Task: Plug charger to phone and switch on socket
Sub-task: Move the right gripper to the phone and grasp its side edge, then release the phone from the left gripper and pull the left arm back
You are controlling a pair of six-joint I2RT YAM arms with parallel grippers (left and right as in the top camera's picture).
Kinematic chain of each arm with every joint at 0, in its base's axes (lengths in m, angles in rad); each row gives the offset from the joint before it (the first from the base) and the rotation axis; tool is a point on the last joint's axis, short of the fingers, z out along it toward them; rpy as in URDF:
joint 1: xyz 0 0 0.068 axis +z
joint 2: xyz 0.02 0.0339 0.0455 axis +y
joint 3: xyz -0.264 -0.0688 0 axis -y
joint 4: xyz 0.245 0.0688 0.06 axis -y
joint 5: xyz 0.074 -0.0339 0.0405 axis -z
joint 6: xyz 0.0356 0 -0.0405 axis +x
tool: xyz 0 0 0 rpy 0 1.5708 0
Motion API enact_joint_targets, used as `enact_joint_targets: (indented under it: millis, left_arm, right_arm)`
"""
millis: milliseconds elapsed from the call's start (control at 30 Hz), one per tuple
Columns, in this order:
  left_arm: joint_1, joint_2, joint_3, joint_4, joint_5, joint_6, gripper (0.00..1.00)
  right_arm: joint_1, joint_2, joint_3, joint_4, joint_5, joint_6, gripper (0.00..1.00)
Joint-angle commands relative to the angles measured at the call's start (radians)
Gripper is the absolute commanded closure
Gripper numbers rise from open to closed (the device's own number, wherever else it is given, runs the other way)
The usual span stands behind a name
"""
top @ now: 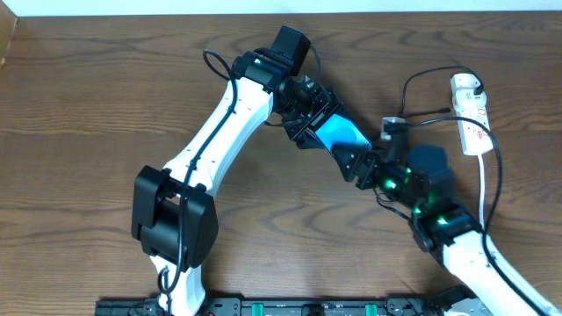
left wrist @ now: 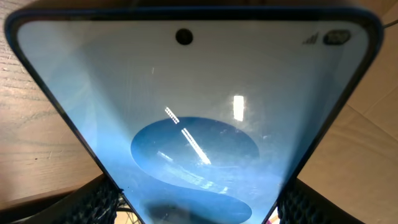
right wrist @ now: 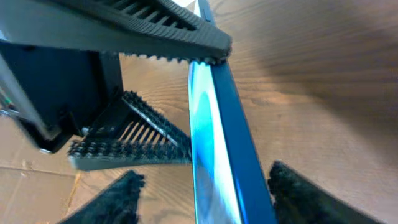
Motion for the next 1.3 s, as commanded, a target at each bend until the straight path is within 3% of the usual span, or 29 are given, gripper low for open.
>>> enact_joint_targets:
  millis: [0, 300, 767, 1167, 1200, 1267]
  left_arm:
    - [0.005, -0.001, 0.004, 0.001, 0.059, -0.013, 0.43]
    - [0.005, -0.001, 0.004, 0.001, 0.058, -0.012, 0.43]
    - [0.014, -0.001, 0.004, 0.001, 0.054, -0.011, 0.43]
    - [0.040, -0.001, 0.004, 0.001, 0.054, -0.004, 0.42]
    - [0.040, -0.001, 0.004, 0.001, 0.053, -0.002, 0.40]
    - [0.044, -0.001, 0.004, 0.002, 0.050, 0.014, 0.28]
  right_arm:
    - [0.009, 0.042, -0.003, 0.053, 0.015, 0.011, 0.44]
    - [0.009, 0.058, -0.003, 0.083, 0.082, 0.011, 0.55]
    - [0.009, 0.058, -0.003, 0.088, 0.089, 0.032, 0.98]
    - [0.008, 0.058, -0.003, 0.092, 0.089, 0.048, 0.99]
    - [0.008, 0.058, -0.003, 0.092, 0.090, 0.057, 0.99]
    - [0.008, 0.058, -0.003, 0.096, 0.090, 0.075, 0.99]
